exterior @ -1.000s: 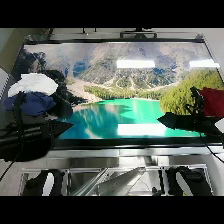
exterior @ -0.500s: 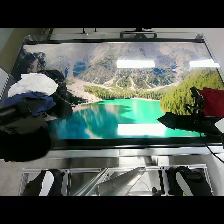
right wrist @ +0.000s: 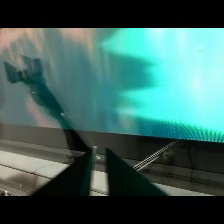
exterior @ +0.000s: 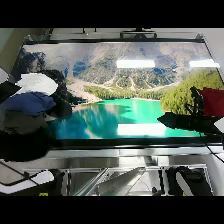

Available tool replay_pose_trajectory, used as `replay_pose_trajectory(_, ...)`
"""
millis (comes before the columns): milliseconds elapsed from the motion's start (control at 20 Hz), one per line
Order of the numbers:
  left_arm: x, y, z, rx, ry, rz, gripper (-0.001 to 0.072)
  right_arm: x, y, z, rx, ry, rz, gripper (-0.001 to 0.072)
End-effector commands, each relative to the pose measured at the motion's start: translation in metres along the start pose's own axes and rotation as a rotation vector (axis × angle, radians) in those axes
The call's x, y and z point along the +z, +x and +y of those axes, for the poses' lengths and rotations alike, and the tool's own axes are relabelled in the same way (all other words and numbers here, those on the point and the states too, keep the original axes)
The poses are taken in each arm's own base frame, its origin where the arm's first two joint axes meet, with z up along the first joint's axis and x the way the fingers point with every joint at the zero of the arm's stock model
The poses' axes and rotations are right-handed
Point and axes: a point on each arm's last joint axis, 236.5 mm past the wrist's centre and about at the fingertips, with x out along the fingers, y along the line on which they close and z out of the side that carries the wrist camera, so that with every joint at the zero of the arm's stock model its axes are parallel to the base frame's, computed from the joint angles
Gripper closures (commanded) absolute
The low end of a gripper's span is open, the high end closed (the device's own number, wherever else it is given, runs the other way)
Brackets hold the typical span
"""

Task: Fold the shirts.

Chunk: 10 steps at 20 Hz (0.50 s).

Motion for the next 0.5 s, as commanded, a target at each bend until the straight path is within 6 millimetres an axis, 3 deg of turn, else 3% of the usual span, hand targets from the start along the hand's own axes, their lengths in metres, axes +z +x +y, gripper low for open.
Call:
replay_pose_trajectory(0, 0.034, 0.054, 0.044, 0.07, -0.011, -0.033, -0.0013, 0.0, 0.005, -0.003, -0.004, 0.016, 0.017, 0.0245)
replay_pose_trajectory(200, 0.051, 0.113, 0.055, 0.099, 0.056, -0.022, -0.0013, 0.0, 0.015, -0.011, -0.015, 0.042, 0.055, 0.0243)
replay_pose_trajectory(250, 0.048, 0.128, 0.06, 0.121, 0.076, 0.007, -0.0013, -0.001, 0.018, -0.013, -0.018, 0.05, 0.066, 0.024)
replay_pose_trajectory(350, 0.032, 0.156, 0.068, 0.164, 0.113, 0.088, -0.0013, -0.001, 0.023, -0.017, -0.023, 0.065, 0.085, 0.008)
replay_pose_trajectory(450, 0.011, 0.179, 0.074, 0.196, 0.136, 0.185, -0.0013, -0.002, 0.027, -0.02, -0.027, 0.079, 0.103, 0.0067)
